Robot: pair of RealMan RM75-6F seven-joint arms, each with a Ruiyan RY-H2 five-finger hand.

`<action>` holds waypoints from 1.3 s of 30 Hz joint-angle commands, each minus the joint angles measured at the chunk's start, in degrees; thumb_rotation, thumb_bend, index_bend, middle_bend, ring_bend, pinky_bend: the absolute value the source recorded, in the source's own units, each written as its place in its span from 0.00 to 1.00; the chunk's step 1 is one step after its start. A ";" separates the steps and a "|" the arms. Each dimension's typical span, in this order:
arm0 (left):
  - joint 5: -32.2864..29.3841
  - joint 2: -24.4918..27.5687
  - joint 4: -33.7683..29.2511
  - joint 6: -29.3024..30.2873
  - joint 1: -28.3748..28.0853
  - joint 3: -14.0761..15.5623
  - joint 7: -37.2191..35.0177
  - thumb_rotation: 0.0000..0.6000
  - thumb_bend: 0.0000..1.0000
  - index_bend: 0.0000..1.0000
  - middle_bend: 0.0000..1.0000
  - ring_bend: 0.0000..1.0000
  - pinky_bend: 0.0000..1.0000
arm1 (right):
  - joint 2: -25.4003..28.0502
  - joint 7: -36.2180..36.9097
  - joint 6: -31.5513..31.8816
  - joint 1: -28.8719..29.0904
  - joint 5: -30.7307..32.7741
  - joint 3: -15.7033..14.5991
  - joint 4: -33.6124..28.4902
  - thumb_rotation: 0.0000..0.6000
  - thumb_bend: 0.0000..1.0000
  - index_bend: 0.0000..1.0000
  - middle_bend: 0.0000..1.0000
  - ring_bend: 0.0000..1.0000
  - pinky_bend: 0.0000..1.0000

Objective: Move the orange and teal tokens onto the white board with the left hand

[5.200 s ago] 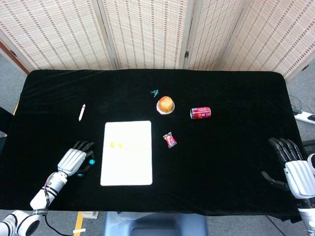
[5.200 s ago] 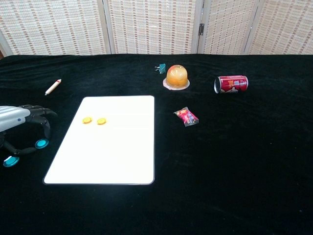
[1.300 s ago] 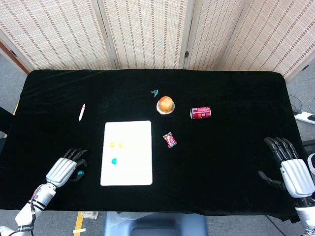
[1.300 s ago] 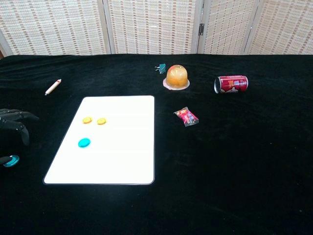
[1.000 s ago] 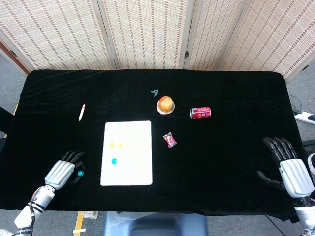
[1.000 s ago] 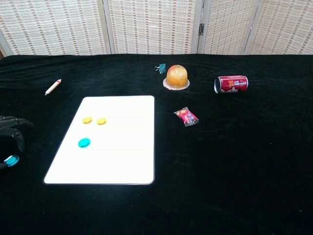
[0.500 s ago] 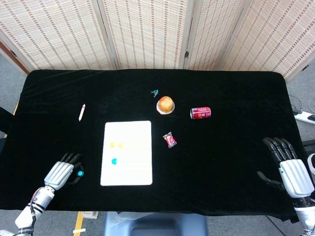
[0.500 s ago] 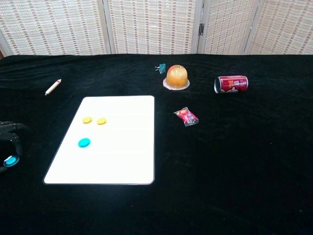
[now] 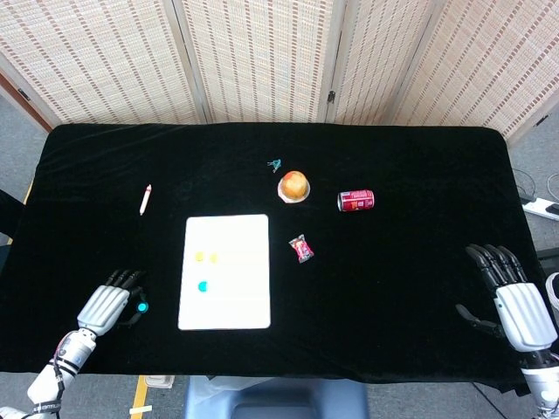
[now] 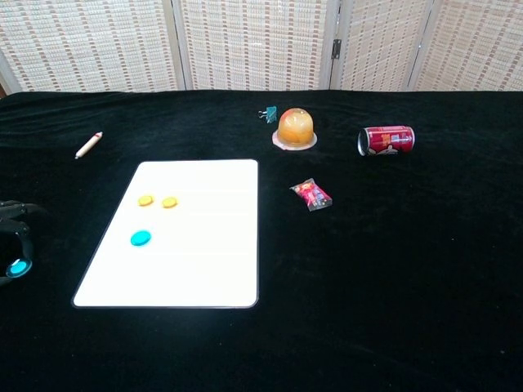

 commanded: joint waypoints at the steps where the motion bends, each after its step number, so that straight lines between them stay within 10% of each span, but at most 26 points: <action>1: 0.19 -0.09 0.05 0.26 0.05 -0.13 -0.17 1.00 0.42 0.52 0.11 0.00 0.00 | 0.02 -0.06 0.00 -0.02 0.02 -0.02 -0.03 1.00 0.27 0.06 0.11 0.02 0.02; 39: -3.04 -0.61 -13.18 -12.73 -16.71 -9.75 7.10 1.00 0.44 0.50 0.11 0.00 0.00 | 0.06 1.78 0.05 -0.63 1.57 0.11 1.48 1.00 0.27 0.06 0.11 0.02 0.02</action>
